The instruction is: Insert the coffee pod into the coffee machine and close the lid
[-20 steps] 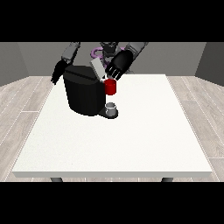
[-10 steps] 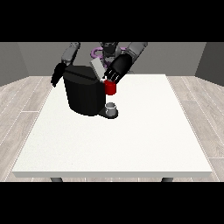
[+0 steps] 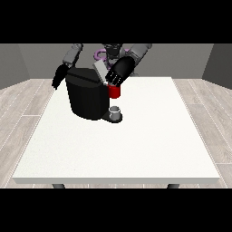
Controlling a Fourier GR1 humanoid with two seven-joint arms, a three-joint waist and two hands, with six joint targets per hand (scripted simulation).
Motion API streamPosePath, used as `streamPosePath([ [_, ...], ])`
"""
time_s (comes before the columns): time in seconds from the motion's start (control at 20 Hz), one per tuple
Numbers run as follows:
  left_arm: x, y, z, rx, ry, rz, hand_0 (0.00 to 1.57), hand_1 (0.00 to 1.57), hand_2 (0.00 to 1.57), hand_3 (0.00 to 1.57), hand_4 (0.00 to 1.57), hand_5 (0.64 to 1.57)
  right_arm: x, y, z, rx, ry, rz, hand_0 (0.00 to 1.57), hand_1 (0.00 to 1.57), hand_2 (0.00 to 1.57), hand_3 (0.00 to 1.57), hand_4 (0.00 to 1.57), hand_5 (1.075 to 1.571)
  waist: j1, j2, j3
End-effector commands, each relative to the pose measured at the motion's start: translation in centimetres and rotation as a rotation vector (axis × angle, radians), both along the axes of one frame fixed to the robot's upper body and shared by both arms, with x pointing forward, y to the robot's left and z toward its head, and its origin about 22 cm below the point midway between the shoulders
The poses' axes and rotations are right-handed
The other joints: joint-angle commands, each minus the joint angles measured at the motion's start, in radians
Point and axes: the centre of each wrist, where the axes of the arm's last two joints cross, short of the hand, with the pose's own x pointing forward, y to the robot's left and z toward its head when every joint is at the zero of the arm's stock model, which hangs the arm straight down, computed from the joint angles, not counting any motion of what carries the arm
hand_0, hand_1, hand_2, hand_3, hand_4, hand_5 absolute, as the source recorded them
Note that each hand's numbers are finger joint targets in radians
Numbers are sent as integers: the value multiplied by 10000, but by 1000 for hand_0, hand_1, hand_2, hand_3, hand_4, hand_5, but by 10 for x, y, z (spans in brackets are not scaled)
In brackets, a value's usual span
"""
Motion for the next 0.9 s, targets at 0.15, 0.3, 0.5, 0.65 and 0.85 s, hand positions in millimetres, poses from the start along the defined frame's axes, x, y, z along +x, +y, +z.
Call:
streamPosePath([
  [0.15,0,-2,8,-52,-622,256,1189,1189,1207,1172,362,1571,2,1,8,-382,-389,128,0,0,0,0,0,1571,-179,200,-3],
  [0.3,1,-8,-15,372,-685,116,1269,1269,1275,1176,171,1571,0,-1,2,-70,247,-58,0,0,0,0,0,1571,-16,-81,-4],
  [0.5,-1,9,-2,1265,-1116,418,1212,1212,1225,1100,0,1571,0,-3,7,-91,-202,7,0,0,0,0,0,1571,-214,246,-2],
  [0.65,0,1,-16,1509,-1218,236,1162,1162,1190,1068,0,1571,4,-7,14,-153,-284,-37,0,0,0,0,0,1571,-67,360,-4],
  [0.85,-2,10,16,1403,-1499,-16,1096,1096,1127,990,0,1571,7,8,10,60,-386,-305,0,0,0,0,0,1571,183,761,-1],
])
